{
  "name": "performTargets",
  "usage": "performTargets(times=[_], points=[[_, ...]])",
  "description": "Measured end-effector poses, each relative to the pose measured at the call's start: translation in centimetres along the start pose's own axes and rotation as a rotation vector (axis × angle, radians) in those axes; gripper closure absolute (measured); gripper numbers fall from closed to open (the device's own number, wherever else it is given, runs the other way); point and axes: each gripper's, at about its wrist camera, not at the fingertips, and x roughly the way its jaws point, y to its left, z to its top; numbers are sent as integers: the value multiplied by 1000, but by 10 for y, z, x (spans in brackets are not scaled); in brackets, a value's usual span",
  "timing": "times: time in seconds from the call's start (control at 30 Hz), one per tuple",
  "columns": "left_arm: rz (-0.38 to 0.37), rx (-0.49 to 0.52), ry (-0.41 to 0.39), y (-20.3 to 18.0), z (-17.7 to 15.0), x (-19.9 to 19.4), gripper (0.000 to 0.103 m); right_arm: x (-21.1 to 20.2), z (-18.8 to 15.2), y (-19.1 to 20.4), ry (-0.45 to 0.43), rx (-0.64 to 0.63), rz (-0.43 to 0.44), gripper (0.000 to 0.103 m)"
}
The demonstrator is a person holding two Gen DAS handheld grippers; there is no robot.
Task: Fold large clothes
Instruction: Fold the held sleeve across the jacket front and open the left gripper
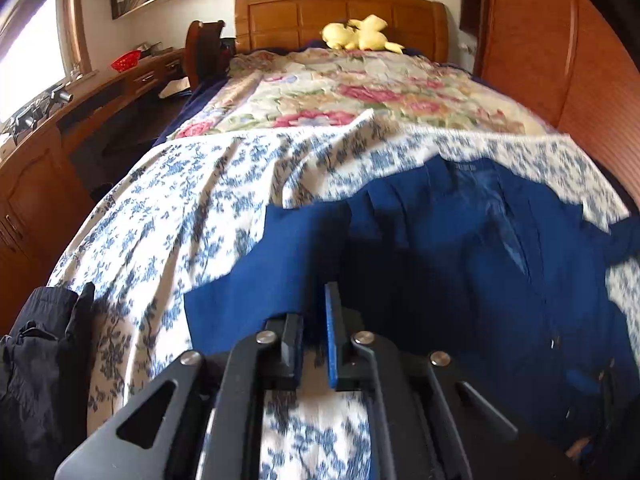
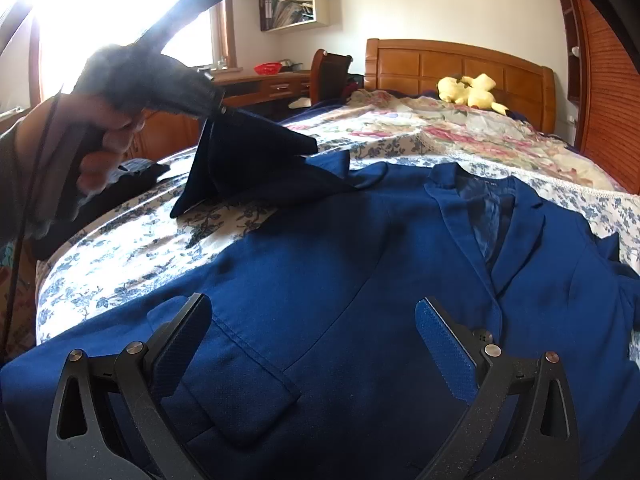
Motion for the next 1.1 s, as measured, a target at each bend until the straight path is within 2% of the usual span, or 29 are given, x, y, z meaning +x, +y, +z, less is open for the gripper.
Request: performTargets(times=[0.1,0.17,0.23,0.33,0.47,0.7,0.93,1.1], points=[[-18,2,-1,1,-18,-9,81,0,0,0,-1,-2,-1,0],[-10,-12,-13,8,-27,-17,67,0,0,0,0,-1,-1,0],[-30,-25,-28,15,-37,-26,65,0,0,0,0,-1,-1,0],[-29,-43,-41,28,-49,-31,49,0,0,0,0,-1,-1,0],[-19,-86,-18,49,-59,-20,49,0,0,1,1,-3,-2,0],[20,-158,50,81,-74,25,49,0,0,-1,5,-5,-3,0],[26,-250,113,101,-85,60,49,1,1,-1,7,-7,-3,0],[20,-276,137,105,-87,72,49,2,0,-1,8,-7,-1,0]])
